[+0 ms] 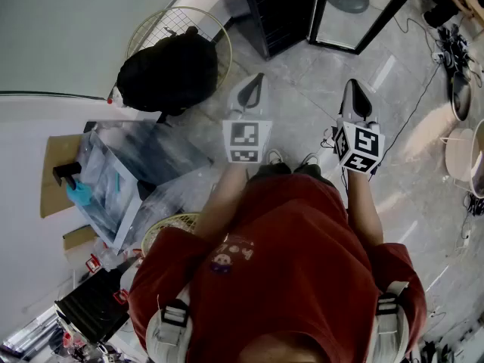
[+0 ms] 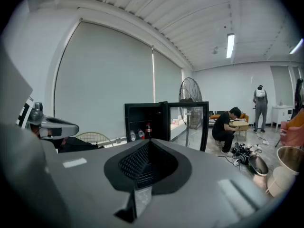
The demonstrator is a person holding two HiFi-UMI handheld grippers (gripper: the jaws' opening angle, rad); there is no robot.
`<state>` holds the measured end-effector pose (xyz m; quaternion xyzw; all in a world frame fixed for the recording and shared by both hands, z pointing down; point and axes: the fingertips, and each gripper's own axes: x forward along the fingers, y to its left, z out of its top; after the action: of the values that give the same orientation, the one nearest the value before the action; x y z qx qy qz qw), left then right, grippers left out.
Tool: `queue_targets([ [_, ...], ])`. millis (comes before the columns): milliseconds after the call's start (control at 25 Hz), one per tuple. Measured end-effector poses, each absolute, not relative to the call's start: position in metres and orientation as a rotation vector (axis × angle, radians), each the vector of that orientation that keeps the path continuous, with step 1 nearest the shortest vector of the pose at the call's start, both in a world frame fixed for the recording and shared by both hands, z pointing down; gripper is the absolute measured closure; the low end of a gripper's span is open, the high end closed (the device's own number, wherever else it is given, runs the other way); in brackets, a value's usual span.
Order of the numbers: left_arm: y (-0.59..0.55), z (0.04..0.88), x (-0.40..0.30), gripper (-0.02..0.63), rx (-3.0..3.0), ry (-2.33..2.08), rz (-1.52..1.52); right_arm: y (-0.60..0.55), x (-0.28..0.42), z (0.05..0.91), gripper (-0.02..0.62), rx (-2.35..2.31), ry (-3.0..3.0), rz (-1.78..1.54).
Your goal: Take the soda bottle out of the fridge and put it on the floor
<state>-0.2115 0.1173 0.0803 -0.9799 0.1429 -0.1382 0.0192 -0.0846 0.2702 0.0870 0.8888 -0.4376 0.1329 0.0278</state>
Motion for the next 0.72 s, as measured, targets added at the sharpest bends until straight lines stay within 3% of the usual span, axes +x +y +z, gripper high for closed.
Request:
queue_targets([
  [720, 0.086, 0.084, -0.211, 0.606, -3.068, 0.419, -0.417, 0.234, -0.088, 0.096, 0.595, 2.773, -1.352, 0.467],
])
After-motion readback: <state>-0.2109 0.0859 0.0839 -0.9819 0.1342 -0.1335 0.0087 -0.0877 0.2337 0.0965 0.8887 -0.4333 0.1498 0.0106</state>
